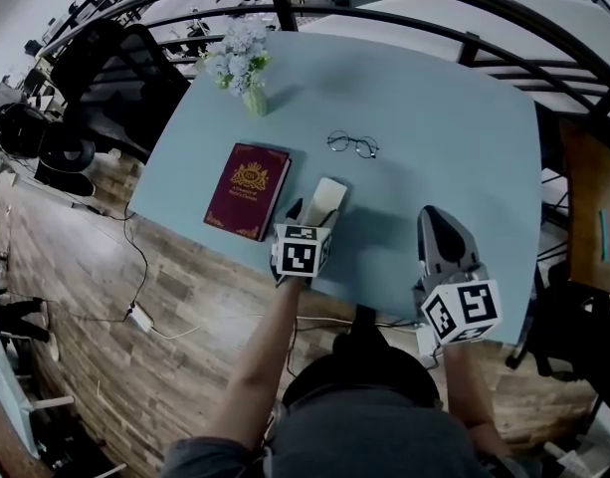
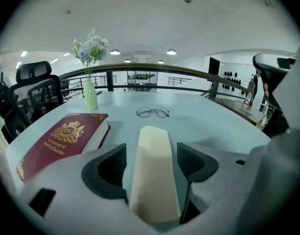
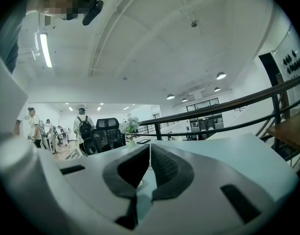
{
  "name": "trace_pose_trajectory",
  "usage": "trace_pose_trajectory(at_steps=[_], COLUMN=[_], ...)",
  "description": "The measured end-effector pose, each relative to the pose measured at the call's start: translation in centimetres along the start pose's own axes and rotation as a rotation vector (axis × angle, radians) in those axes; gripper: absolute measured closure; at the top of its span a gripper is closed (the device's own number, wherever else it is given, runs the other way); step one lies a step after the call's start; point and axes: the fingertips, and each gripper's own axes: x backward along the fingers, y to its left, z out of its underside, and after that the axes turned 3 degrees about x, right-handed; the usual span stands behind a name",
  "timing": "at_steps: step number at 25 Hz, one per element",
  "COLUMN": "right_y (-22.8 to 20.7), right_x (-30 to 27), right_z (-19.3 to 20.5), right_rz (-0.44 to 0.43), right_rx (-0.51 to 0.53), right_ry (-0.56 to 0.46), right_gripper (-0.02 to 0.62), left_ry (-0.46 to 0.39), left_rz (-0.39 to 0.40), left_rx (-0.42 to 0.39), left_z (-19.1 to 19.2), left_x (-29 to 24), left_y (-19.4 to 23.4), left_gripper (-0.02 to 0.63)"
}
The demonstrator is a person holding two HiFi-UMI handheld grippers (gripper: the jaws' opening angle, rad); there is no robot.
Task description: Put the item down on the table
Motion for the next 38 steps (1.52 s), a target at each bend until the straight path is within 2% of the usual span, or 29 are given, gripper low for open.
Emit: trace_pose_trajectory(at_steps=[6,12,22,30,38], right_y=[0.2,0.8,2.6,3.8,4.7], right_x=[-0.2,-0.5,-1.4,-1.7,-1.9], right_z=[-0.3,-0.7,-1.3,-1.6,-1.8], right_rz=[-0.014,-0.031,-0.078,-0.109,-0.125], right_rx=[-0.001,0.002,0.016,0.027,0.039], right_ry=[-0.010,-0.018,-0.024,-0.031,-0.028], right_gripper=[0.594,0.594,0.594,0.594,0.594], left_ry=[-0.124,-0.239,-0.399,-0.482,-0.503], left_rz=[-0.004,-0.021,-0.057,-0.096,-0.101], left_rx=[-0.021,-0.026,0.006,0.047,0.064], left_z=[-3.4,-6.3,-9.1,-9.3,-8.8], left_x=[3.3,7.0,13.1,16.6,18.2], left_y=[0.1,0.6,1.5,2.6,2.9], left_gripper=[0.291,0.378,0.478,0.563,0.598])
